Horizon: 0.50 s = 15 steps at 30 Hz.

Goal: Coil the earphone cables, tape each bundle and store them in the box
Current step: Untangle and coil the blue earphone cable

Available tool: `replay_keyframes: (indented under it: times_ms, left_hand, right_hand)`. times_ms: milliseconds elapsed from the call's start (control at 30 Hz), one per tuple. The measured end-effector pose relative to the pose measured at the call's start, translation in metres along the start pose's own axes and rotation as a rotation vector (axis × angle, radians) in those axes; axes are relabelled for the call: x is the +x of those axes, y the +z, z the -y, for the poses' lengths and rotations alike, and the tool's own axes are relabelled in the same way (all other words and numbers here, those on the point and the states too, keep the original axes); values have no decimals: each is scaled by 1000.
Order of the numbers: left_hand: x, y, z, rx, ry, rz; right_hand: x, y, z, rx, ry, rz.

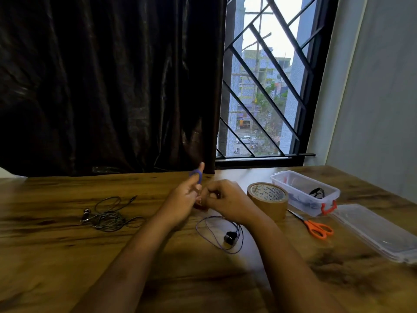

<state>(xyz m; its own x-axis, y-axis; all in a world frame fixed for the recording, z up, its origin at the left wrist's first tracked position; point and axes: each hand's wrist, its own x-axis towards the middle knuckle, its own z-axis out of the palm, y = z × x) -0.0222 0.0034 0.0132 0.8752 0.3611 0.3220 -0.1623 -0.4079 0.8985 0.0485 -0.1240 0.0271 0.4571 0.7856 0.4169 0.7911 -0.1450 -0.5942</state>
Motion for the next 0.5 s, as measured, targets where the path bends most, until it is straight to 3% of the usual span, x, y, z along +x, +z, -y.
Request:
replay_keyframes:
  times_ms: [67, 200, 367, 500]
  left_hand:
    - [-3, 5, -1, -6, -61, 100]
    - [-8, 2, -3, -89, -172, 128]
    - [-13, -1, -19, -528, -211, 260]
    - [-16, -4, -24, -744, -241, 320]
  right_hand:
    - [0, -7, -4, 25, -9, -55]
    - [3, -11, -10, 146, 14, -210]
    - [5, -10, -17, 275, 24, -434]
    - [10, -1, -22, 365, 46, -465]
